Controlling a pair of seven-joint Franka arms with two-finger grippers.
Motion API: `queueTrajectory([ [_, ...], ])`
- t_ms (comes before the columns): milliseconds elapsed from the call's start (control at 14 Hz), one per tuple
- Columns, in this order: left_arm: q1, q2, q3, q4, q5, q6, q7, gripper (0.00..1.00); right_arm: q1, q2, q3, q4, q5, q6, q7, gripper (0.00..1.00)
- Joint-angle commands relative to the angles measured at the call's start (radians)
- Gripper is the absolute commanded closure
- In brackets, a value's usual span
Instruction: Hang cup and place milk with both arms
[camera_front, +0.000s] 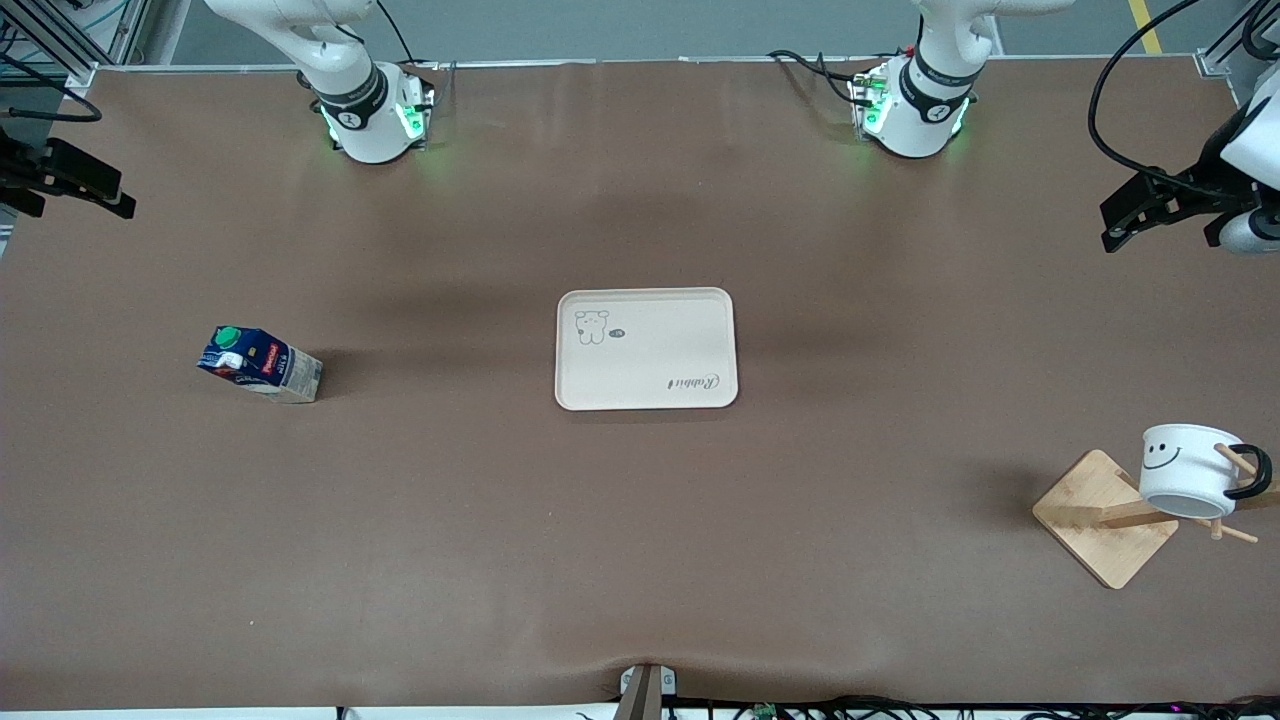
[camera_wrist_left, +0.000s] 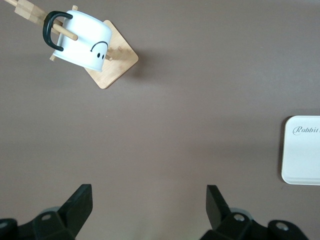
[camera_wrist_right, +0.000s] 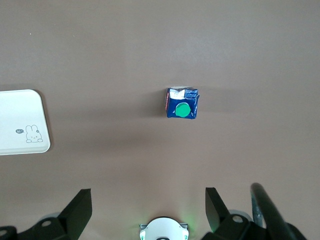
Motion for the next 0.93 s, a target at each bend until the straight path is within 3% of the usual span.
queueTrajectory([
  [0, 0.0, -0.017, 0.001, -0.005, -0.018, -0.016, 0.025, 0.0, -0.012, -0.036, 0.01, -0.041, -0.012, 0.009, -0.013, 0.0],
  [857, 0.002, -0.015, 0.002, 0.002, -0.063, -0.067, 0.057, 0.0, -0.015, -0.023, 0.012, -0.039, -0.003, -0.01, -0.011, 0.0],
])
